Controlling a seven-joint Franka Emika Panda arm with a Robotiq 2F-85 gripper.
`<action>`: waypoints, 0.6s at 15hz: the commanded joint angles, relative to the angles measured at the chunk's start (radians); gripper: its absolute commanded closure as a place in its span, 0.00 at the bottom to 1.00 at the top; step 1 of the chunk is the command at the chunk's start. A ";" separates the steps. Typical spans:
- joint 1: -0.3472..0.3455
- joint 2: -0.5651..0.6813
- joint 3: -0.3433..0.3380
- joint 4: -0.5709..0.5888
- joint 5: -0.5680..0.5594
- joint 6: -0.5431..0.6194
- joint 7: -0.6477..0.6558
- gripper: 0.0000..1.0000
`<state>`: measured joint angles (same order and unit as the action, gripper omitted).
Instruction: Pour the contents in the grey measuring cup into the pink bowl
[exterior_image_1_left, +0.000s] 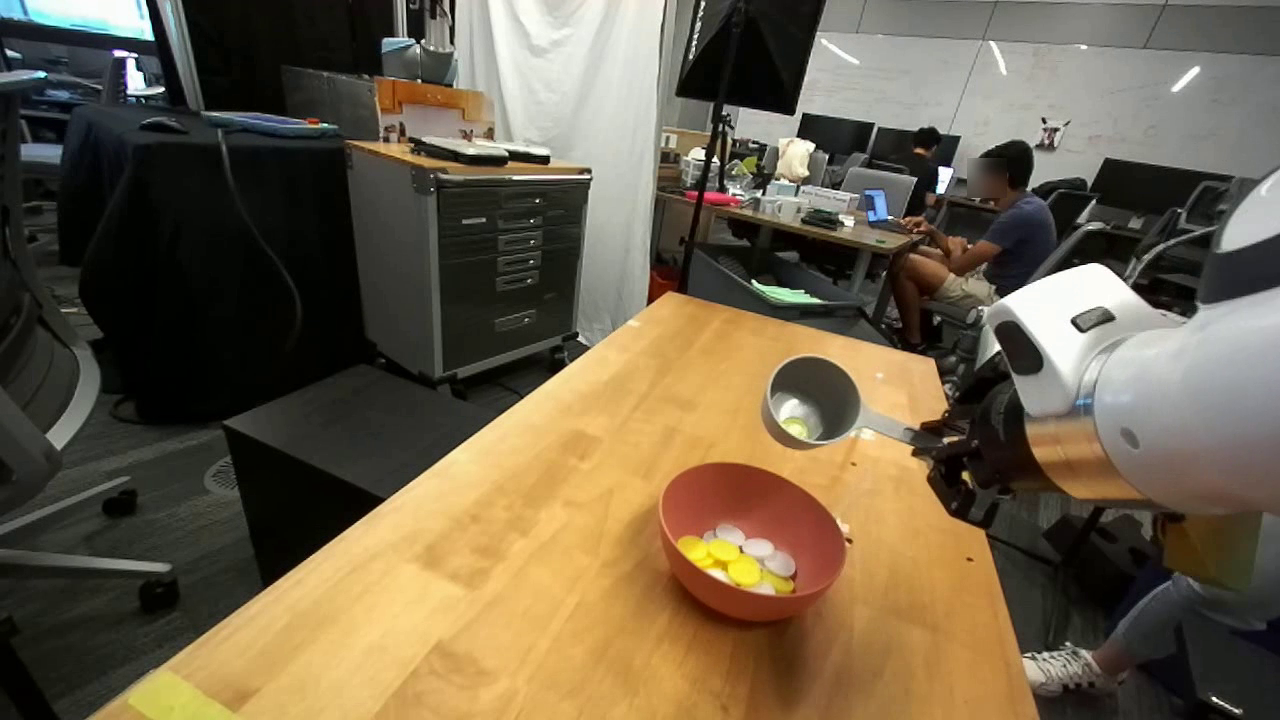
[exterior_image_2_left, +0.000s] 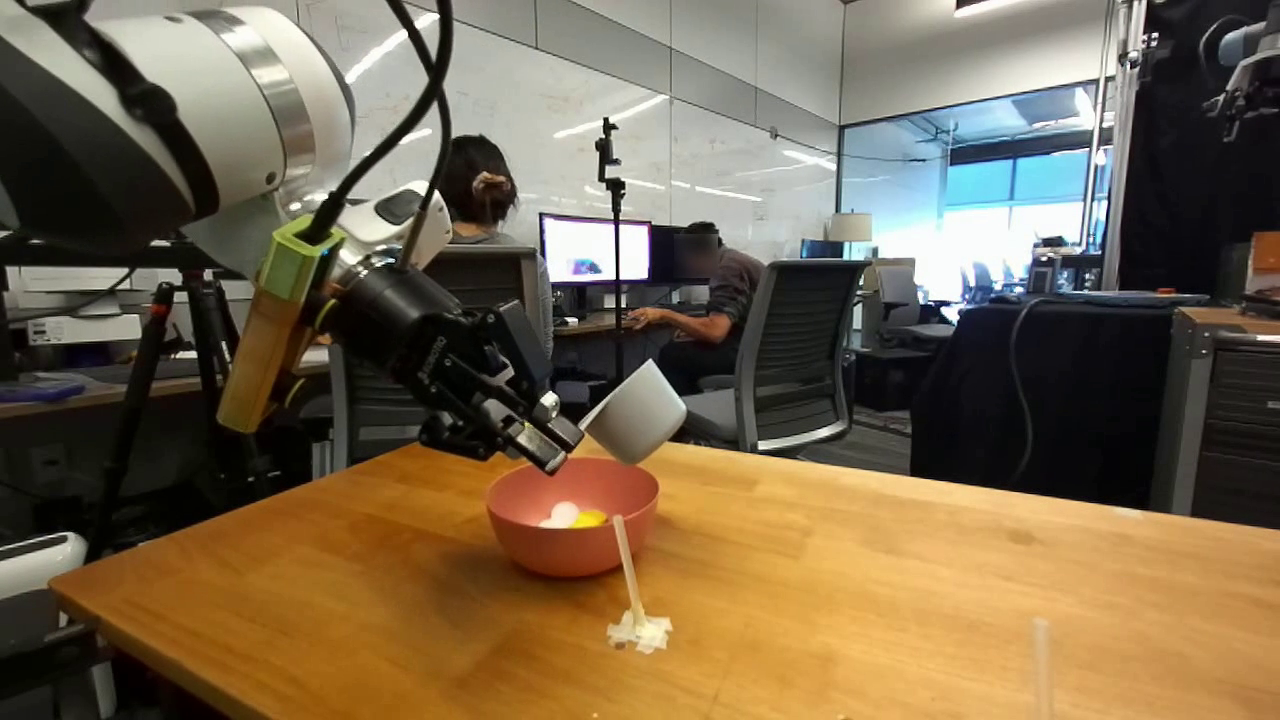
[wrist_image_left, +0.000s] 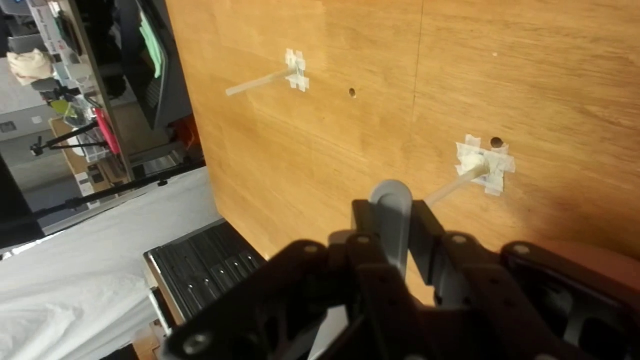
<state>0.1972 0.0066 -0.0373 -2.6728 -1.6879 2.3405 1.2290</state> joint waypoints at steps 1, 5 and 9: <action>-0.021 0.013 0.080 -0.011 -0.045 -0.113 0.065 0.94; -0.016 0.049 0.121 -0.010 -0.076 -0.229 0.091 0.94; -0.013 0.079 0.146 -0.012 -0.121 -0.328 0.121 0.94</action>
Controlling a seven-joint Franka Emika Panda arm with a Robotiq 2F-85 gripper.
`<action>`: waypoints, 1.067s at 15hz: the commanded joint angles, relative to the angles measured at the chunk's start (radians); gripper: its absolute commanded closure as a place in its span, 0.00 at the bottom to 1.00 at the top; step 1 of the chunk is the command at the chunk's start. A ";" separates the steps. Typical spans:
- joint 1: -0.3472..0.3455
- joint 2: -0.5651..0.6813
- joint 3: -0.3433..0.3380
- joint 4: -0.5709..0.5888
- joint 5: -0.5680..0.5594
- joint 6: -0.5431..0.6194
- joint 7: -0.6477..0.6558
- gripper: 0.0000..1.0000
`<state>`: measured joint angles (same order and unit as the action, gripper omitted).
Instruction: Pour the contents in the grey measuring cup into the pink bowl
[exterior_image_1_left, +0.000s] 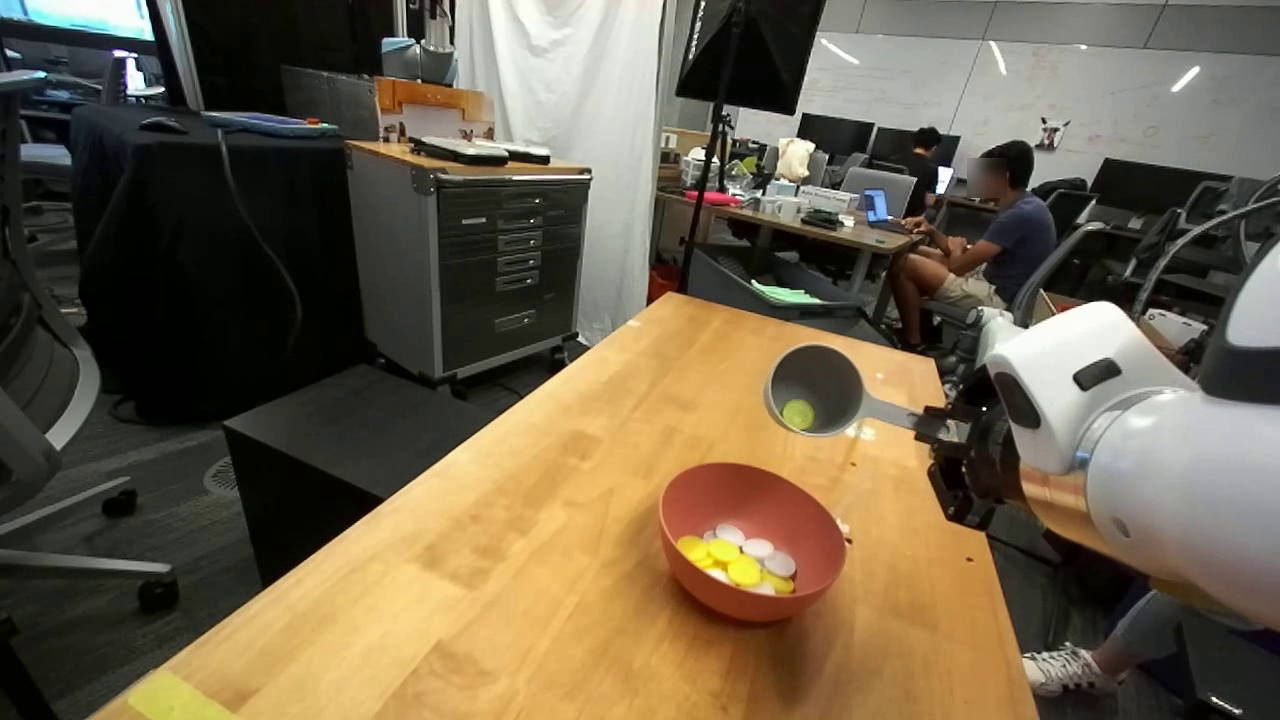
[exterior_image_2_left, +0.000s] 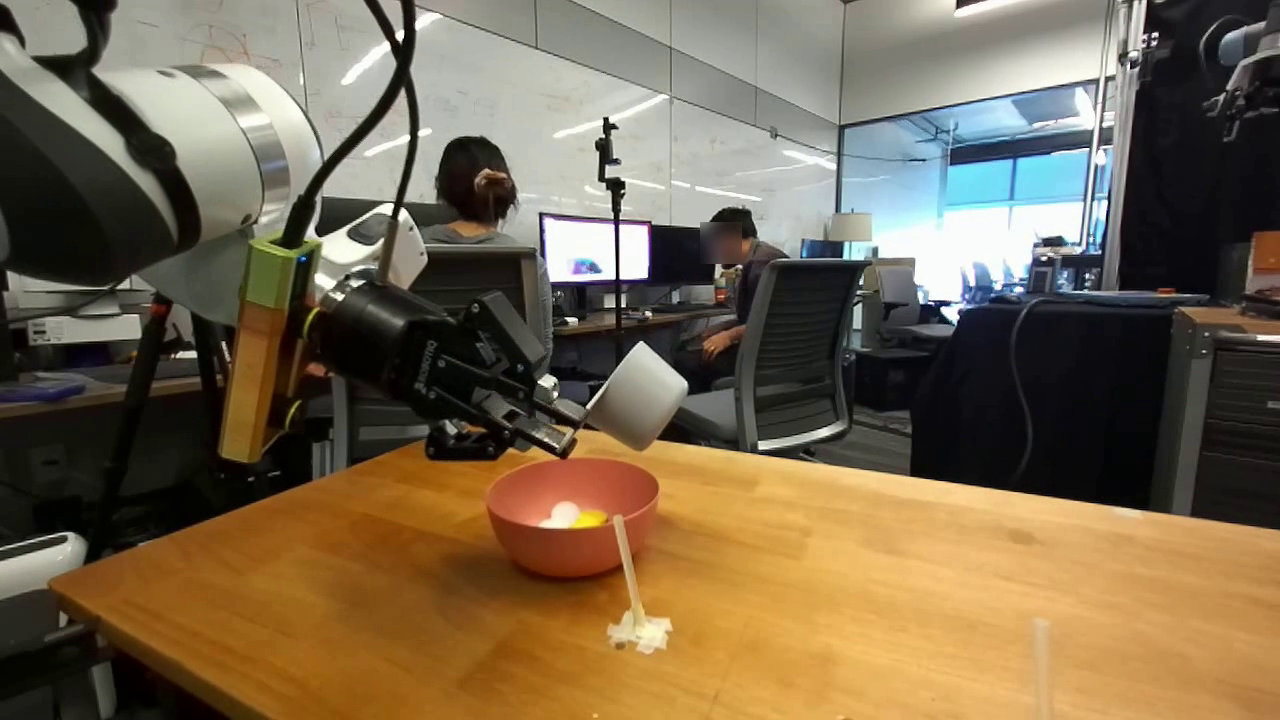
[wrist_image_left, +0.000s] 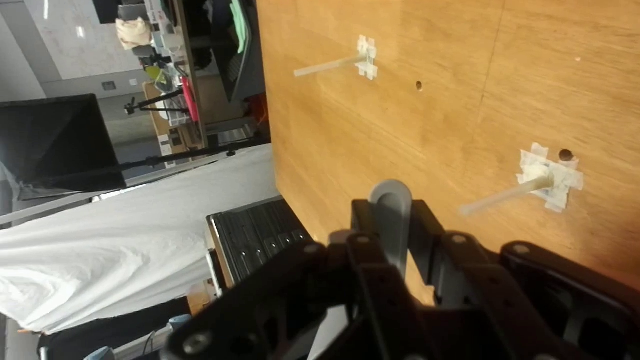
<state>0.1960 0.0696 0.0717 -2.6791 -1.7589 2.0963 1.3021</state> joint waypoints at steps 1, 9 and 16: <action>-0.010 0.024 0.043 -0.008 -0.062 -0.110 0.057 0.94; 0.009 0.149 0.100 -0.012 -0.172 -0.361 0.111 0.94; 0.008 0.261 0.124 -0.001 -0.223 -0.583 0.132 0.94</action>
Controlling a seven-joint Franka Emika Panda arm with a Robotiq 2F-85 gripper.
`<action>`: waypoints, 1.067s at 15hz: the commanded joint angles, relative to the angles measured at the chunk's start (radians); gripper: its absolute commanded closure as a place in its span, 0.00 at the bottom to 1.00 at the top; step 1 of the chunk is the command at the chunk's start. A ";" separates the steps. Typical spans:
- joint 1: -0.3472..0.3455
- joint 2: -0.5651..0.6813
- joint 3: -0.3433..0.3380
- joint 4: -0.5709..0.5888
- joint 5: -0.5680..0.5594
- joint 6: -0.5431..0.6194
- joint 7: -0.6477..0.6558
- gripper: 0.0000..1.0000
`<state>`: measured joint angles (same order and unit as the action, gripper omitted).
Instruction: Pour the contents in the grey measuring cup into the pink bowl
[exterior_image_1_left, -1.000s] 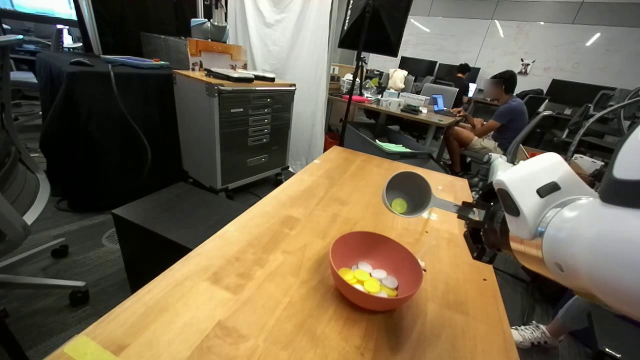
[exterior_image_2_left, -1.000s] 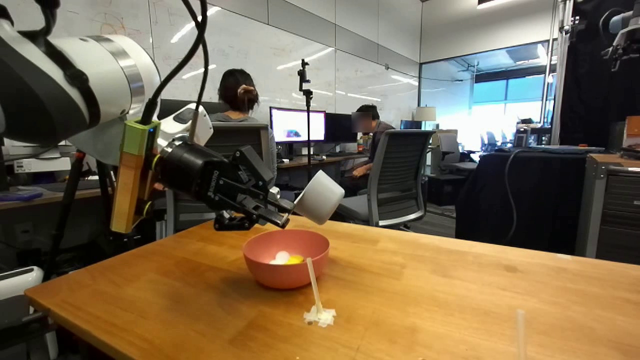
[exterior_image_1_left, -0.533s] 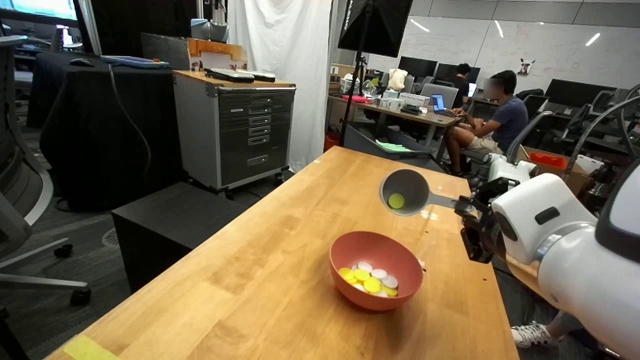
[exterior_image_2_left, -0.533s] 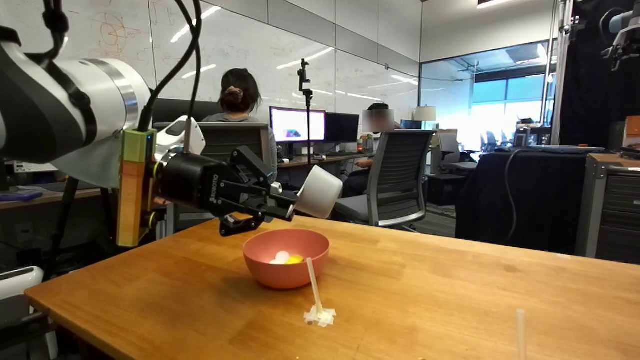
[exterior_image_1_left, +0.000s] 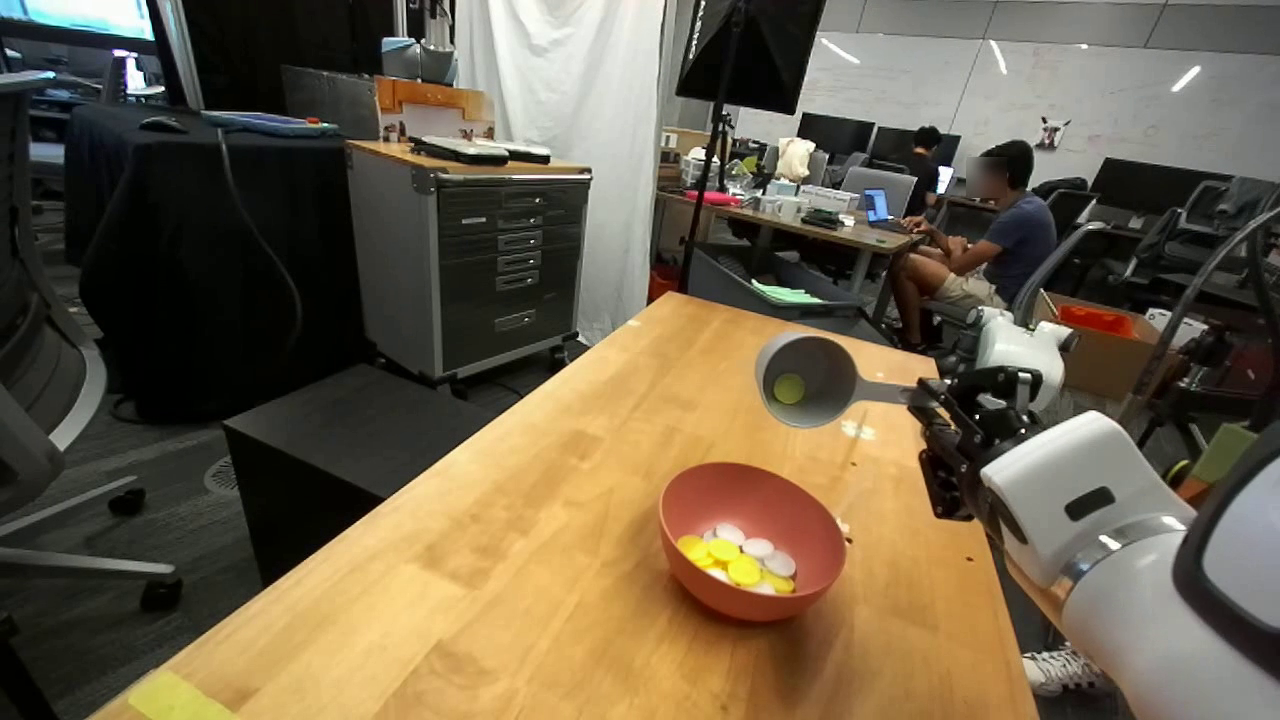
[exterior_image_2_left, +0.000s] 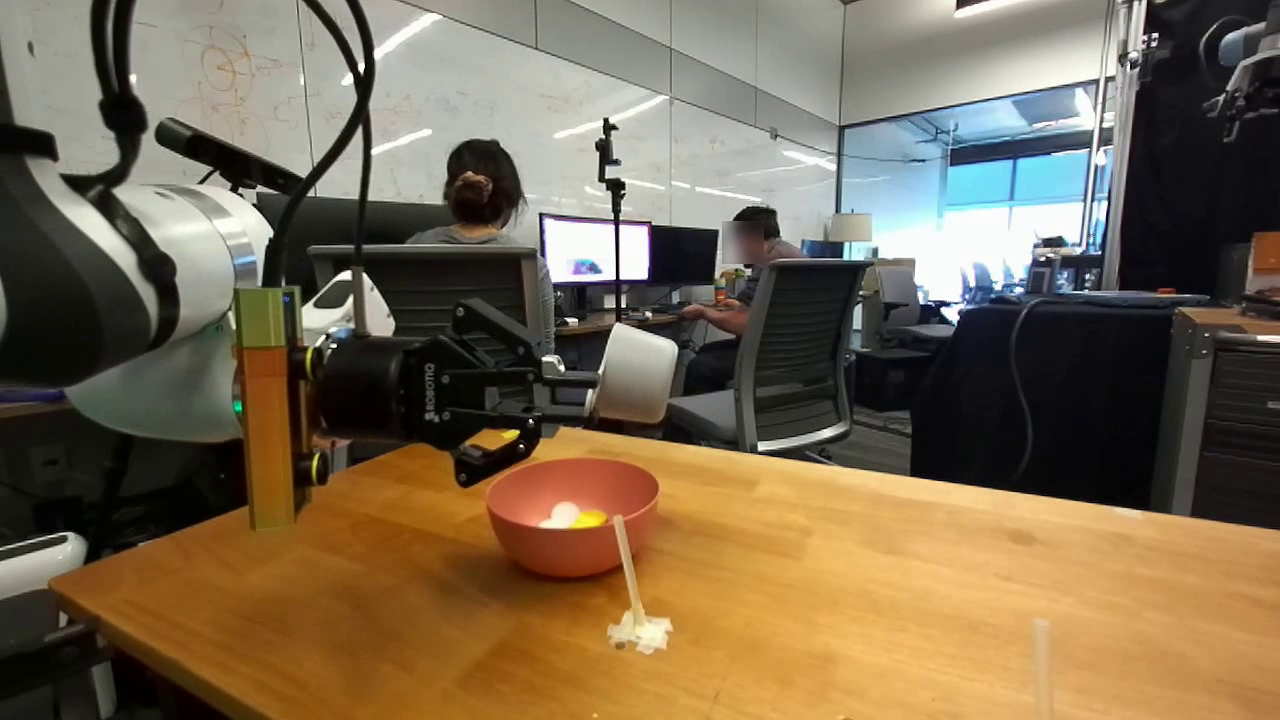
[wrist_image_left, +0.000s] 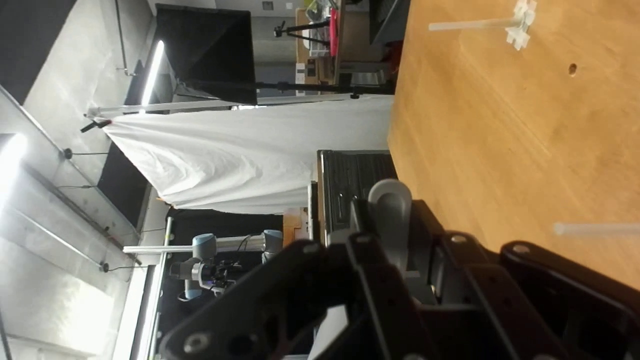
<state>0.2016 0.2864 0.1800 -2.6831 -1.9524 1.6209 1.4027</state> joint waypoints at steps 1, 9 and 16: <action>0.003 0.063 0.016 0.008 -0.031 -0.143 0.029 0.94; 0.006 0.174 0.023 0.033 -0.052 -0.360 0.017 0.94; 0.016 0.250 0.038 0.065 -0.057 -0.474 0.008 0.94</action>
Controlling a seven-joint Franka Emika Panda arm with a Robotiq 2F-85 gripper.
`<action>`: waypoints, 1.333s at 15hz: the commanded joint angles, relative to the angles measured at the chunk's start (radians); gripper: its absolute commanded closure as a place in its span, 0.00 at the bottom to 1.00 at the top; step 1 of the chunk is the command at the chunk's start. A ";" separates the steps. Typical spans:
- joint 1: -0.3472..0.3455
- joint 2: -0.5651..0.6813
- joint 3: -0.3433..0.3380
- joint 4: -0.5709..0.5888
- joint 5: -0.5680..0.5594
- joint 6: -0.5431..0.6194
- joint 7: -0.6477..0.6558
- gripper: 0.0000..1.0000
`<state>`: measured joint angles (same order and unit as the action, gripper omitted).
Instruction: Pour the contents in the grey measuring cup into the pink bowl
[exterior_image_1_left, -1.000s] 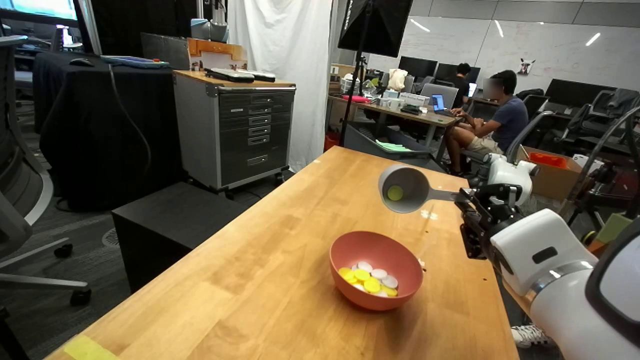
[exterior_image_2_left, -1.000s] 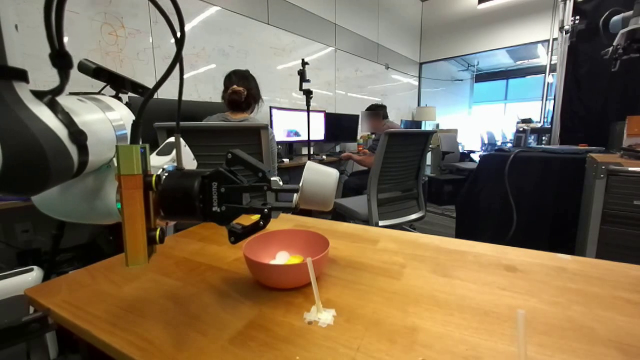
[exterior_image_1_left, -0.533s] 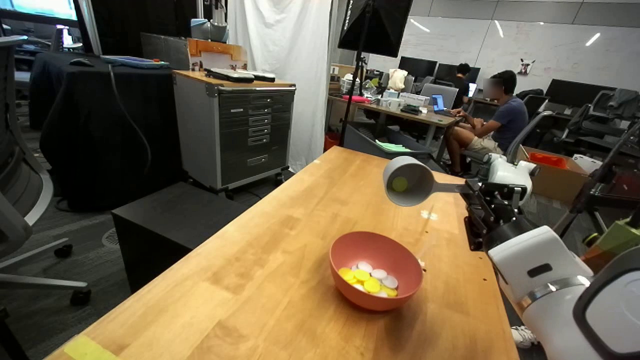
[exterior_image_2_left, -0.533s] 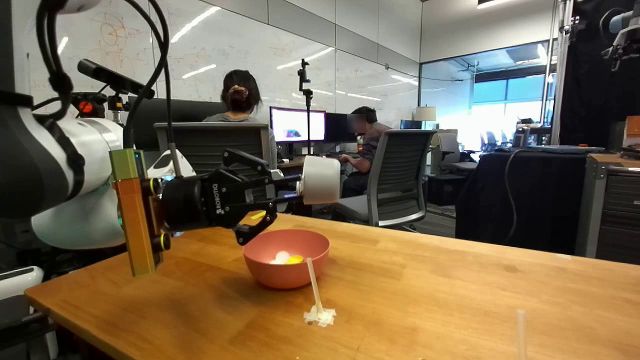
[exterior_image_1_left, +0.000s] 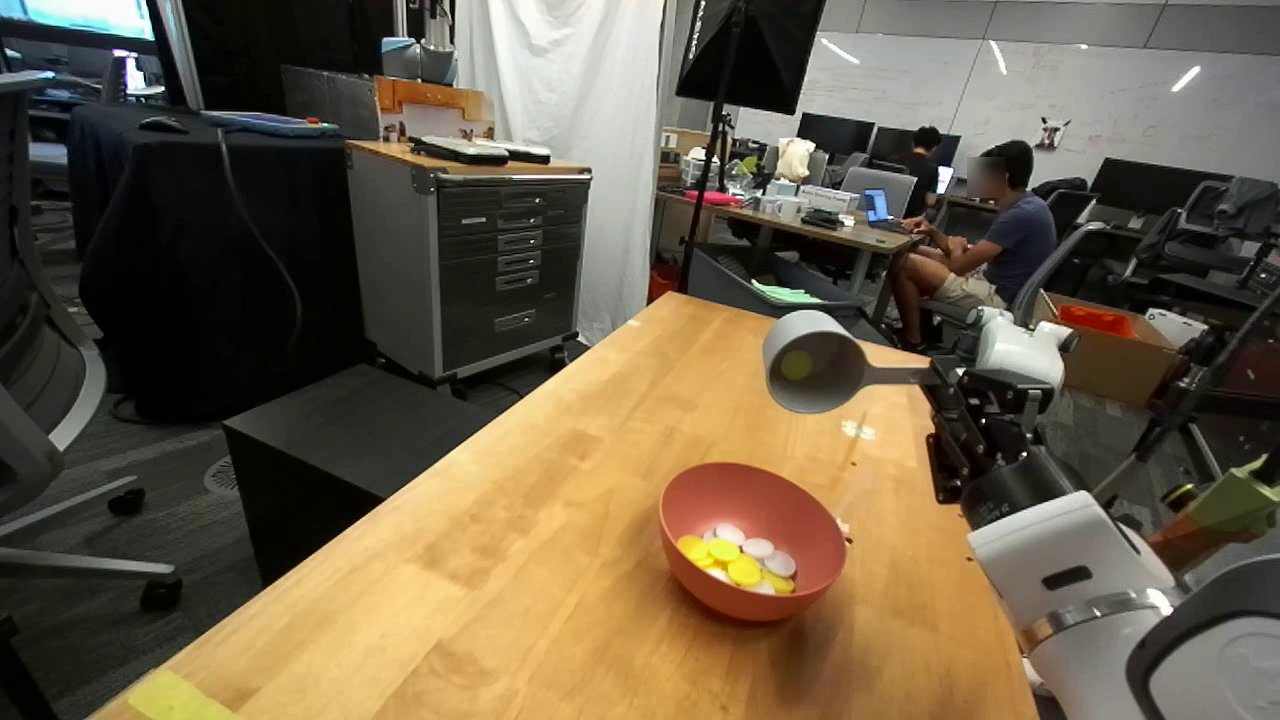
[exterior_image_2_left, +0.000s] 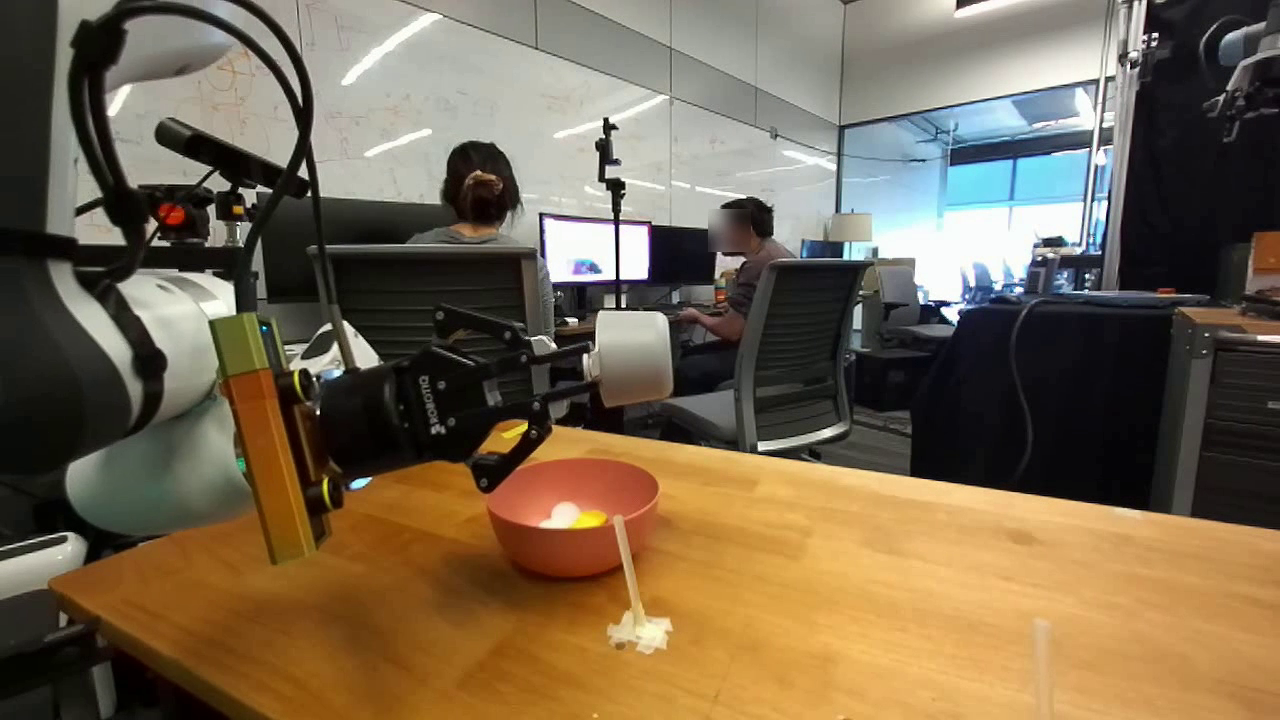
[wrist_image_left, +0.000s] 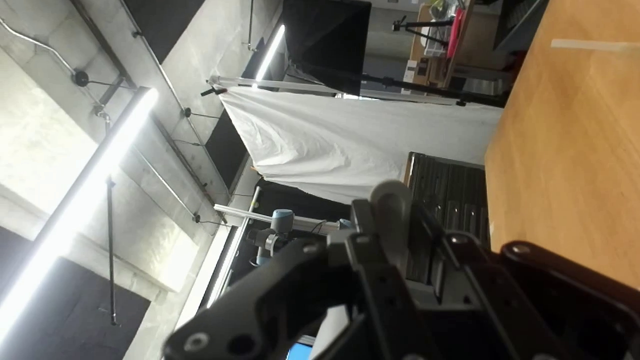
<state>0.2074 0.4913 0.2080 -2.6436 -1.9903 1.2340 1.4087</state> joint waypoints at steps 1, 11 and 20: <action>0.013 0.055 0.011 0.031 -0.020 -0.103 0.000 0.94; 0.024 0.176 0.006 0.079 -0.050 -0.277 -0.013 0.94; -0.077 0.113 0.035 0.078 -0.028 -0.051 -0.046 0.94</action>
<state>0.1918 0.6622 0.2145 -2.5652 -2.0223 1.0844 1.4038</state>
